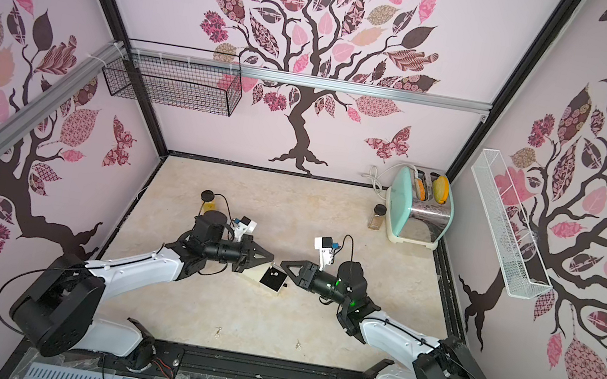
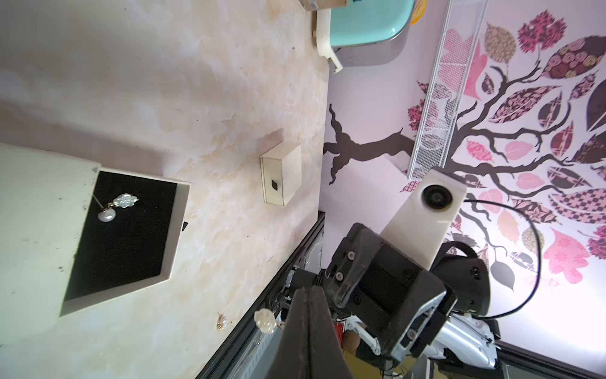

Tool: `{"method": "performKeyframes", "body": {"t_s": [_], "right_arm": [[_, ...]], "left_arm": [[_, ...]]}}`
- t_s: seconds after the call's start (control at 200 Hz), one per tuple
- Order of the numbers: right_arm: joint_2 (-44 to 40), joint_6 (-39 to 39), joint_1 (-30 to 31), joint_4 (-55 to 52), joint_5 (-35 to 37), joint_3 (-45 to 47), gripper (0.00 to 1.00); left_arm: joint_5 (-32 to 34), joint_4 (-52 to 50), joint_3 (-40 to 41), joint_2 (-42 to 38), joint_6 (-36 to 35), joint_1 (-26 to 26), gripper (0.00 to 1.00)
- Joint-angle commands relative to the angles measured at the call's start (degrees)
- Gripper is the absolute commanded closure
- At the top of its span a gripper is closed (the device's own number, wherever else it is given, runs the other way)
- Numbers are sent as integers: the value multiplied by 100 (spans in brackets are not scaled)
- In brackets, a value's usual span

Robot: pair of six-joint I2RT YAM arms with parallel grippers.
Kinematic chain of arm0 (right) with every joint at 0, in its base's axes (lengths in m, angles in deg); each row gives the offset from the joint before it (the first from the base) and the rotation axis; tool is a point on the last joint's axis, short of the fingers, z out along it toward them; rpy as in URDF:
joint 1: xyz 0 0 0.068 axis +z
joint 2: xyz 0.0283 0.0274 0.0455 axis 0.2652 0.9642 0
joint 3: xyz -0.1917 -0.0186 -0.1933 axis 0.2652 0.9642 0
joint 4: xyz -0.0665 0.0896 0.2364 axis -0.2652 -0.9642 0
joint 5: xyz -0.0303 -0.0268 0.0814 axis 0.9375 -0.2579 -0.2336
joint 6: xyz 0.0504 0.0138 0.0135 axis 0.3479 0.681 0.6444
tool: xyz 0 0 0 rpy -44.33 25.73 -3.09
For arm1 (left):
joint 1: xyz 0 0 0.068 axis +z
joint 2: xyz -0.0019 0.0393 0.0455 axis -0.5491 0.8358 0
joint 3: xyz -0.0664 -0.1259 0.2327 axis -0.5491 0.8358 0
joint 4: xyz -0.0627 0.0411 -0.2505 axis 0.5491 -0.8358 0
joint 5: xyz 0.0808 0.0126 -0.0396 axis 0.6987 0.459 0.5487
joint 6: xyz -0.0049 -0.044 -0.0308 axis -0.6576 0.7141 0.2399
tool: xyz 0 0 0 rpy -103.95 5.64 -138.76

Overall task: Place the earrings into the drawer-style jewelry box
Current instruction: Pick up the earring from the center of the board.

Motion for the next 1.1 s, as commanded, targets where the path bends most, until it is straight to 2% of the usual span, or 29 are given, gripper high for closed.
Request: {"method": "performKeyframes", "body": {"t_s": [0.0,0.08,0.275,0.82,1.095], "right_arm": [[126,321,-41,720,-207,-20,65],[253,364,-37,847,-207,-72,66],[582,461,-39,1062,-139,-168,66],[1169,514,133,1274,-58,-528,67],[1372,521,204,1300,-69,-625,72]], "left_arm": [[78,753,168,-104,617,23,100],[85,1095,305,-108,846,23,100],[123,1215,379,-170,965,23,100],[165,1234,458,-263,932,25,100],[183,1186,449,-319,897,23,100]]}}
